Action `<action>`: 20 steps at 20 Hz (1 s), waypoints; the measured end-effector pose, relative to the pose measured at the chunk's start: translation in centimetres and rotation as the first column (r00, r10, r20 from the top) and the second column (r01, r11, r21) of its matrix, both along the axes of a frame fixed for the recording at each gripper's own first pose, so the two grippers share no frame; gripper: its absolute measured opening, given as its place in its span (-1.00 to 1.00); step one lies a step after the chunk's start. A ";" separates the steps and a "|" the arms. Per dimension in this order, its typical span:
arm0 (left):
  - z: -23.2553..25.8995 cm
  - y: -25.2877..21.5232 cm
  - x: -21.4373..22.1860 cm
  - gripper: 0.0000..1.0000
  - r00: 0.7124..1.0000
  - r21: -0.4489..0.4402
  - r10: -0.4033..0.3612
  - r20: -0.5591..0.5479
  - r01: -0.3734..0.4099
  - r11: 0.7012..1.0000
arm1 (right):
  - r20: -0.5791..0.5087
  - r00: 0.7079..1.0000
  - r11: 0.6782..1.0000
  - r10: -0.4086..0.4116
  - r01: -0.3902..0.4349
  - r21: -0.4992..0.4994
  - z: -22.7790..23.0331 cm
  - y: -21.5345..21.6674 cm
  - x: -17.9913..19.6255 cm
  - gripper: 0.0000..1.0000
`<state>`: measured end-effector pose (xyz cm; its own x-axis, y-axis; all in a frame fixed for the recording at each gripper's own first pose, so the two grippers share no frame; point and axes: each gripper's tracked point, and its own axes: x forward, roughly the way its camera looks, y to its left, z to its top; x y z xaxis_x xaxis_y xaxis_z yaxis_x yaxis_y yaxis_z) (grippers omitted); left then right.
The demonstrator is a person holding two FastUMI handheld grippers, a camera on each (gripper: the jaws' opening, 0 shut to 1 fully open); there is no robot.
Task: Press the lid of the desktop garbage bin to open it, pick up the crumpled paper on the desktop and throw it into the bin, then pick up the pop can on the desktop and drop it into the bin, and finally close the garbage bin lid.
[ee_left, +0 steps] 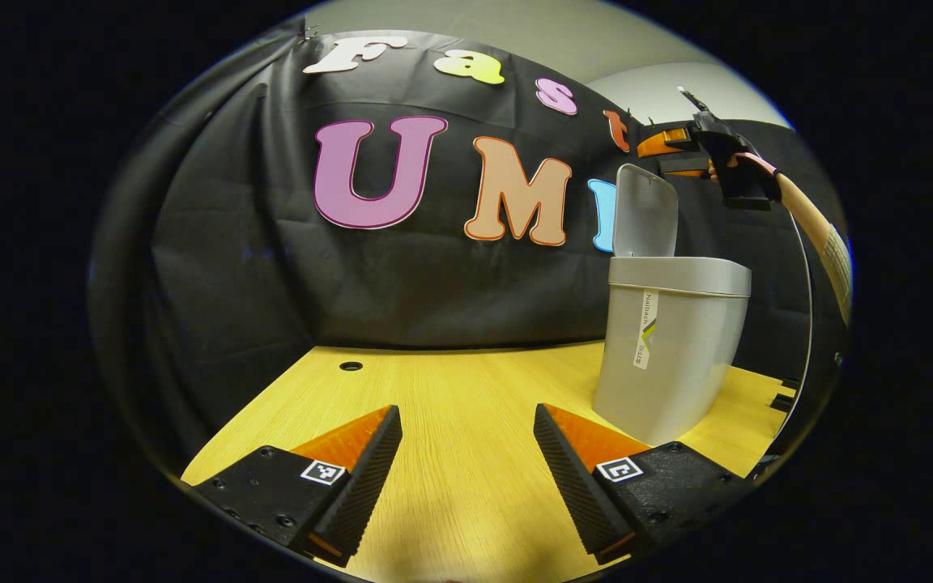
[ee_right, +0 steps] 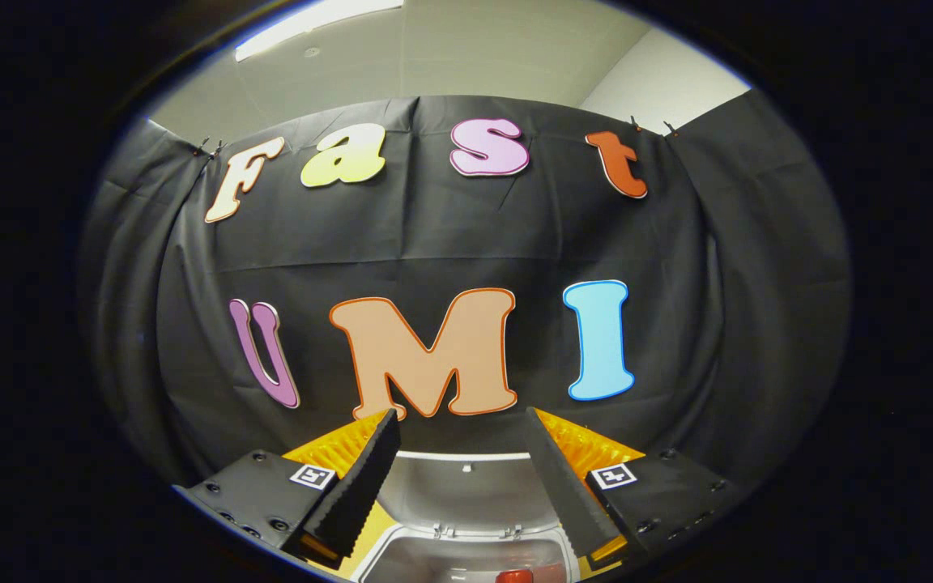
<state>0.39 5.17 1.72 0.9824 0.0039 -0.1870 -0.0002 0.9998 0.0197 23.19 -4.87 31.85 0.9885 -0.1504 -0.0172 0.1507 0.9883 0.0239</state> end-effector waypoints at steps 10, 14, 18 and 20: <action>0.3 -0.3 -0.1 0.92 1.000 0.007 -0.008 0.007 0.008 1.000 | -0.039 0.997 0.998 -0.062 0.061 -0.024 -2.2 -1.3 2.3 1.00; 0.4 -0.4 -0.2 0.92 1.000 0.019 -0.009 0.009 0.009 1.000 | -0.024 0.998 0.998 -0.055 0.055 -0.020 -2.2 -1.2 1.2 0.98; 0.4 -0.5 -0.2 0.92 1.000 0.023 -0.009 0.013 0.009 1.000 | 0.016 0.999 0.998 -0.045 0.046 -0.036 -2.3 -0.8 -1.3 0.99; 0.2 -0.7 0.0 0.92 1.000 0.018 -0.012 0.008 0.012 1.000 | 0.027 0.999 0.998 -0.038 0.039 -0.044 -2.8 -0.4 -2.9 0.99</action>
